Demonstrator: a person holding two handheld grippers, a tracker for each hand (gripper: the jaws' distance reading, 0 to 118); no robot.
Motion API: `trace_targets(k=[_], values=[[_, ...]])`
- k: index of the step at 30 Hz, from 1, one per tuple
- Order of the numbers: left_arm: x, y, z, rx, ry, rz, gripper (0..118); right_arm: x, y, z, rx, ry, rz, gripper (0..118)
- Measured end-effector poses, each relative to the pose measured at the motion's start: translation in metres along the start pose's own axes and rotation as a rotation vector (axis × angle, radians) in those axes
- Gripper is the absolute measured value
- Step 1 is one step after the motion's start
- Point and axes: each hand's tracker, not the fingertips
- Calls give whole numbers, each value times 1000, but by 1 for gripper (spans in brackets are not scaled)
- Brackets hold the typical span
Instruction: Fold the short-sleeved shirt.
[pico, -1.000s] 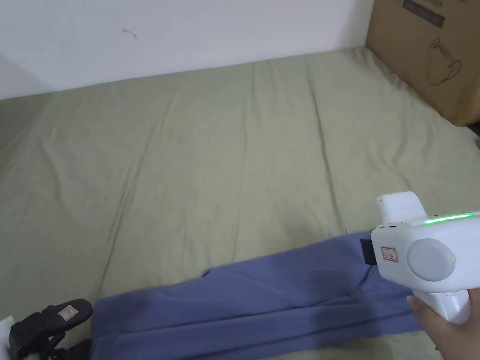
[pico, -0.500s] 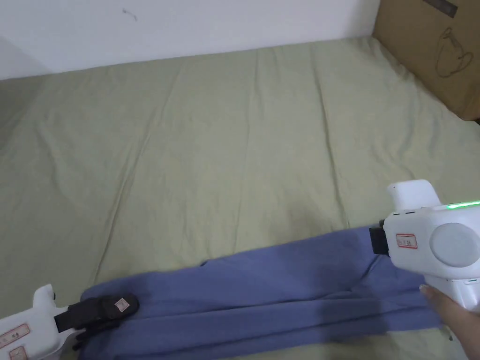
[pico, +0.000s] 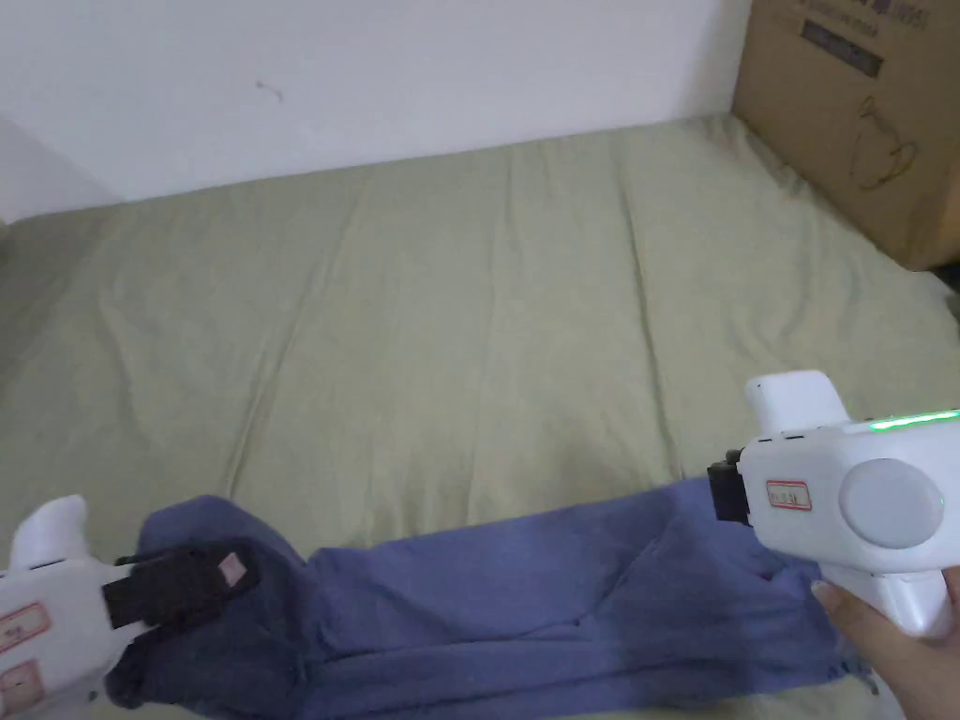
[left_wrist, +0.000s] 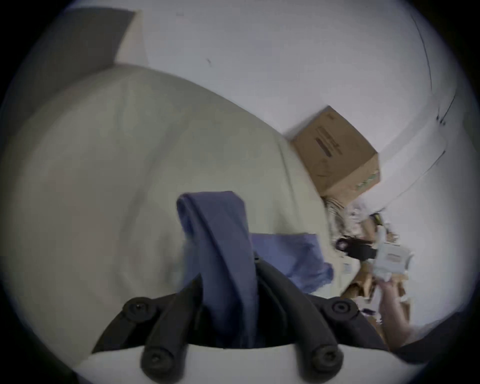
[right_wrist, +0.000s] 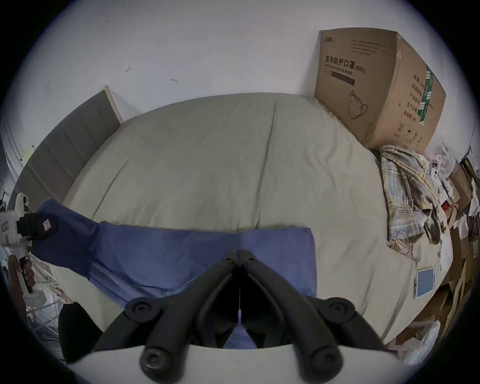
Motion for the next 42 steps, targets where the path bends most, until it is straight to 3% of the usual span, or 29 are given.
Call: trace_targets(k=[5, 9, 13, 14, 16, 19, 21, 22, 23, 24, 25, 26, 31, 36, 38, 42], values=[[42, -7, -96, -204, -20, 29, 6, 10, -5, 7, 3, 14, -12, 1], [57, -20, -159, -281, -14, 39, 19, 19, -10, 11, -6, 15, -25, 1], [68, -33, -176, -363, -175, 138, 110, 28, -12, 13, -35, 29, -51, 1], [69, -34, -172, -344, -248, 145, 117, 30, -13, 14, -35, 45, -62, 1], [68, -31, -157, -275, -330, 117, 117, 31, -13, 15, -27, 48, -63, 1], [70, -23, -130, -233, -196, 35, 117, 30, -13, 13, -17, 54, -66, 1], [66, -20, -113, -196, -96, -43, 116, 31, -13, 11, -10, 76, -85, 1], [63, -19, -108, -197, -74, -62, 107, 30, -14, 9, -9, 78, -87, 1], [58, -21, -104, -222, -64, -56, 90, 29, -14, 7, -8, 80, -87, 1], [55, -23, -103, -224, -50, -52, 59, 28, -14, 5, -8, 83, -86, 1], [55, -24, -105, -232, -46, -51, 10, 28, -14, 3, -10, 86, -86, 1], [54, -27, -111, -250, -26, -56, 2, 27, -14, 2, -13, 91, -87, 1], [57, -49, -164, -381, 6, -74, 2, 29, -15, 3, -19, 108, -90, 1], [66, -85, -224, -540, -88, 0, 2, 37, -16, 5, -17, 92, -98, 1], [74, -93, -233, -558, -163, 47, 2, 40, -18, 6, -18, 85, -108, 1], [85, -93, -222, -513, -163, -22, 2, 44, -20, 8, -21, 76, -110, 1]])
